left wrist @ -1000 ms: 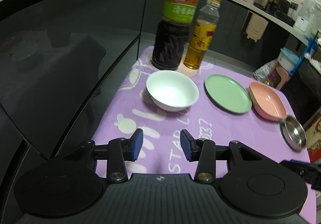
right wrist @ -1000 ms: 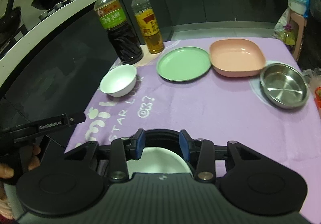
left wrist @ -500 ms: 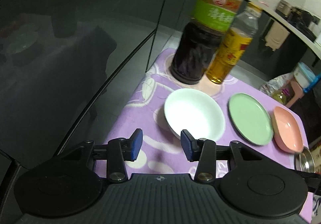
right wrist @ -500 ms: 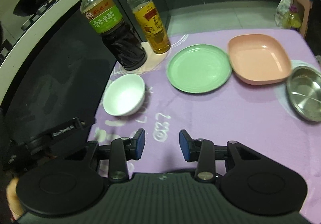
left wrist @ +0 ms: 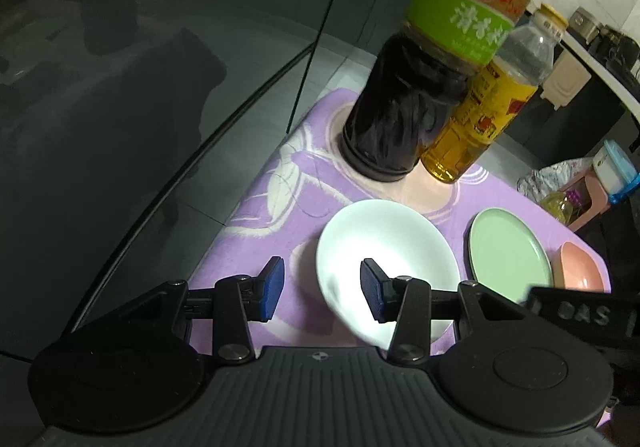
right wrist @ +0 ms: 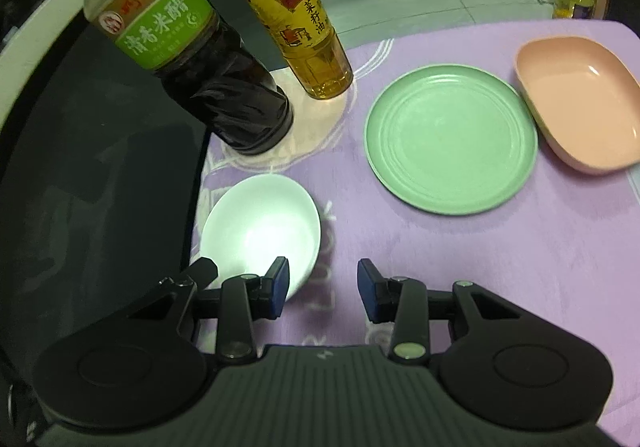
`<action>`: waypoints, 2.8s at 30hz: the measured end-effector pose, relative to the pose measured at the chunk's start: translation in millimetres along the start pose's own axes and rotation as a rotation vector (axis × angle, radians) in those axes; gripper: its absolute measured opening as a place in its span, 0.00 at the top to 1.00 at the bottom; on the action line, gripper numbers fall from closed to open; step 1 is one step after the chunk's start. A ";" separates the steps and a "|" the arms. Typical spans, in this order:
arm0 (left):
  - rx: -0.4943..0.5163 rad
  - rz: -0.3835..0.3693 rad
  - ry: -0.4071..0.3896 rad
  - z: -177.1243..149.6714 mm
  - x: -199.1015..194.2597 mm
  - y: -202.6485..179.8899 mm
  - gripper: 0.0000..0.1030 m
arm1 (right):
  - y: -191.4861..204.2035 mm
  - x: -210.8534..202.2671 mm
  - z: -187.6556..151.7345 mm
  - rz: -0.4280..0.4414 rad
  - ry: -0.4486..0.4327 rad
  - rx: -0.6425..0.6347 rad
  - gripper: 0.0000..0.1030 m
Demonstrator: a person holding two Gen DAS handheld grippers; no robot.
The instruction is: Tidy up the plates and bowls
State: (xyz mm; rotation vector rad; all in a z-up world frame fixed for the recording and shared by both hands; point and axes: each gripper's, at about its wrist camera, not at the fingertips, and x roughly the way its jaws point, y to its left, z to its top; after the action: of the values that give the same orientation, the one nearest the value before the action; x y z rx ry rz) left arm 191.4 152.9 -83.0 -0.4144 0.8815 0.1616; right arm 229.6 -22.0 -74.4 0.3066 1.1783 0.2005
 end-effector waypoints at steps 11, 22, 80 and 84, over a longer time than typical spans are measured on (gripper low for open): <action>0.003 0.021 0.054 1.5 35.3 -1.7 0.64 | -0.3 47.3 17.1 -0.095 0.031 0.017 0.64; 0.035 -0.018 -0.013 -12.9 8.3 -7.1 0.93 | 5.2 42.9 10.2 -0.051 0.059 -0.039 0.92; 0.365 -0.174 0.048 -188.5 -138.4 -82.8 0.89 | -138.4 -139.6 -167.4 0.148 -0.083 -0.080 0.90; 0.378 -0.161 0.074 -192.0 -131.6 -84.0 0.88 | -136.3 -136.7 -168.3 0.122 -0.098 -0.109 0.90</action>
State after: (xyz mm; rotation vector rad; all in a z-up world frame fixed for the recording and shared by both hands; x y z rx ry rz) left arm -3.0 0.9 -65.1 -0.1365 0.9241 -0.1684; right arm 21.8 -170.9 -59.6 0.2899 1.0486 0.3512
